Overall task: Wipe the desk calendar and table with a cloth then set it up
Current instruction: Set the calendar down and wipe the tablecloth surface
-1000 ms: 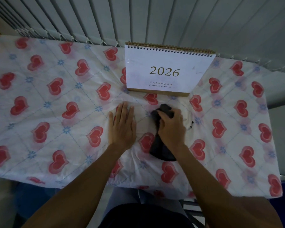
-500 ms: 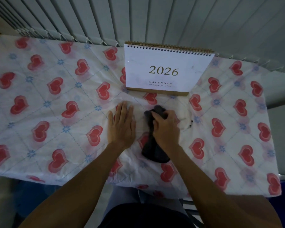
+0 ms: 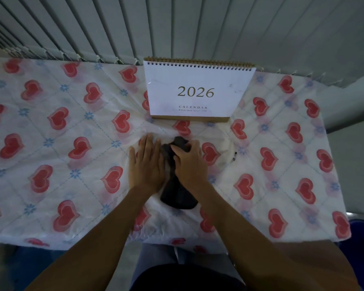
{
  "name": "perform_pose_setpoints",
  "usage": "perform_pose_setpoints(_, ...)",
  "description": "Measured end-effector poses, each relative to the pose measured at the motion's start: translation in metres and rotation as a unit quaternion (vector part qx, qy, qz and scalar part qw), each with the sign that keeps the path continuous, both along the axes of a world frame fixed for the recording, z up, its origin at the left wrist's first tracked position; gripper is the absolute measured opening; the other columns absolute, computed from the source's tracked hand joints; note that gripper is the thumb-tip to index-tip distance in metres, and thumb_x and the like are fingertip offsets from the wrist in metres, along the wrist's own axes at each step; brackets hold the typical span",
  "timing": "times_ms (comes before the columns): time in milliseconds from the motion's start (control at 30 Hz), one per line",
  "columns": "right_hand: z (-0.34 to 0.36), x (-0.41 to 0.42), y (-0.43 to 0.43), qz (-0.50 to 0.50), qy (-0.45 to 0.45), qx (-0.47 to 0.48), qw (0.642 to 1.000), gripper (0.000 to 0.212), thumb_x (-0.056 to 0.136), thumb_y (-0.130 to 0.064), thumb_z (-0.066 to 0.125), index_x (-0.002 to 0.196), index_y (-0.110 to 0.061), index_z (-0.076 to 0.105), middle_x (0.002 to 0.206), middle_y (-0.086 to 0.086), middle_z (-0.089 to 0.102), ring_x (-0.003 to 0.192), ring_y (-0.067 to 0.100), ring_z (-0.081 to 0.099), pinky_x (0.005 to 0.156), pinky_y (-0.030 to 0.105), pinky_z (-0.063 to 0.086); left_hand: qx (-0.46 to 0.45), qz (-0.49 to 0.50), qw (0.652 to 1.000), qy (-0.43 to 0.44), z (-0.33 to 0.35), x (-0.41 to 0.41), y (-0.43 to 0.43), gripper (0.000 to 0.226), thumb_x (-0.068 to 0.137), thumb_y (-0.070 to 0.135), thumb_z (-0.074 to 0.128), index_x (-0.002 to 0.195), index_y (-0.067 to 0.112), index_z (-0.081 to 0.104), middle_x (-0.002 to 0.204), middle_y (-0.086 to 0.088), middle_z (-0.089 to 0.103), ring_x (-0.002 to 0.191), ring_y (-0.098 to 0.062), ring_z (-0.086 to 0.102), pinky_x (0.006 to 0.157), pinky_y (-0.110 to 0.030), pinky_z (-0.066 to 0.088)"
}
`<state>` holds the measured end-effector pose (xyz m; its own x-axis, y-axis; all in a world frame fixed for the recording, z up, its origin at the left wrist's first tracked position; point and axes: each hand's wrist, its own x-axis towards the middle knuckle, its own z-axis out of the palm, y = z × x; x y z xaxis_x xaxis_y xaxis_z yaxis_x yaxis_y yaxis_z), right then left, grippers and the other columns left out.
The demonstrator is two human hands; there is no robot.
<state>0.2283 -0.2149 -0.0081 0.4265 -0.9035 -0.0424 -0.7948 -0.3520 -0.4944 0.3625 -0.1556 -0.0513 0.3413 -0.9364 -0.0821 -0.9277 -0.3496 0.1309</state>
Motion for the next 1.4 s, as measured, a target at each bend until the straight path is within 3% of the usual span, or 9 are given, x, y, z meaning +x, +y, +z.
perform_pose_setpoints(167,0.000,-0.105,-0.034,-0.108,0.039,-0.039,0.993,0.033,0.095,-0.021,0.059,0.128,-0.024,0.064,0.120,0.014,0.047,0.093,0.031,0.057,0.065,0.038,0.054,-0.015,-0.012,1.000,0.021,0.002,-0.002,-0.002,0.059,0.102,0.039,0.014,0.156,0.018,0.015,0.165,-0.007,0.008,0.153,-0.024,0.004,0.121,-0.052,0.008)
perform_pose_setpoints(267,0.001,-0.138,-0.053,-0.124,0.056,-0.026,0.990,0.034,0.096,-0.021,0.059,0.129,-0.026,0.064,0.122,0.014,0.047,0.096,0.033,0.057,0.071,0.042,0.055,0.001,-0.013,0.999,0.032,0.002,0.001,-0.003,0.061,0.100,0.040,0.013,0.156,0.017,0.016,0.165,-0.009,0.009,0.152,-0.027,0.007,0.121,-0.055,0.008)
perform_pose_setpoints(400,0.012,-0.121,-0.055,-0.124,0.005,-0.040,0.991,0.030,0.096,-0.022,0.059,0.125,-0.026,0.068,0.122,0.012,0.049,0.101,0.029,0.056,0.080,0.038,0.052,-0.036,0.017,0.997,0.060,0.015,-0.019,-0.014,0.062,0.092,0.026,0.036,0.150,0.003,0.033,0.160,-0.022,0.020,0.150,-0.038,0.012,0.119,-0.061,0.007)
perform_pose_setpoints(500,0.009,-0.084,-0.043,-0.088,-0.026,-0.044,0.995,0.027,0.097,-0.023,0.058,0.121,-0.024,0.069,0.119,0.012,0.053,0.099,0.029,0.055,0.079,0.038,0.053,-0.068,-0.041,0.994,0.076,0.023,-0.070,-0.041,0.056,0.091,0.016,0.043,0.144,-0.002,0.040,0.156,-0.022,0.031,0.148,-0.036,0.022,0.120,-0.056,0.007)
perform_pose_setpoints(700,-0.004,-0.096,-0.035,-0.092,-0.020,-0.033,0.995,0.031,0.096,-0.031,0.059,0.125,-0.026,0.066,0.121,0.012,0.051,0.098,0.027,0.056,0.074,0.036,0.055,-0.055,-0.061,0.994,0.070,-0.004,-0.091,-0.048,0.059,0.102,0.031,0.031,0.152,0.001,0.027,0.160,-0.016,0.025,0.149,-0.029,0.024,0.121,-0.047,0.017)
perform_pose_setpoints(967,0.011,-0.202,-0.078,-0.248,0.020,-0.024,0.968,0.030,0.098,-0.026,0.055,0.126,-0.023,0.066,0.118,0.014,0.048,0.086,0.029,0.059,0.078,0.035,0.052,-0.040,-0.055,0.996,0.049,-0.001,-0.094,-0.049,0.061,0.101,0.035,0.030,0.153,0.004,0.023,0.162,-0.013,0.022,0.150,-0.028,0.020,0.122,-0.047,0.013)
perform_pose_setpoints(1100,0.024,-0.119,-0.055,-0.166,-0.039,-0.067,0.983,0.025,0.096,-0.022,0.058,0.117,-0.021,0.071,0.113,0.013,0.055,0.083,0.019,0.055,0.076,0.023,0.043,-0.026,-0.061,0.997,0.050,-0.001,-0.094,-0.049,0.062,0.101,0.037,0.024,0.154,0.004,0.022,0.162,-0.014,0.019,0.151,-0.028,0.016,0.122,-0.047,0.011)
perform_pose_setpoints(1200,0.007,-0.079,-0.026,-0.074,-0.029,-0.028,0.996,0.027,0.099,-0.029,0.053,0.121,-0.020,0.065,0.116,0.012,0.052,0.088,0.023,0.058,0.073,0.030,0.054,-0.029,-0.076,0.996,0.030,-0.002,-0.090,-0.049,0.060,0.101,0.035,0.022,0.152,0.002,0.027,0.160,-0.016,0.024,0.150,-0.029,0.021,0.121,-0.048,0.015)
perform_pose_setpoints(1400,-0.005,-0.170,-0.049,-0.168,0.018,-0.049,0.984,0.032,0.098,-0.030,0.058,0.128,-0.023,0.065,0.113,0.012,0.052,0.082,0.023,0.055,0.061,0.027,0.043,-0.039,-0.064,0.996,0.052,0.002,-0.093,-0.049,0.061,0.101,0.035,0.030,0.153,0.003,0.024,0.161,-0.015,0.022,0.150,-0.029,0.020,0.122,-0.046,0.012)
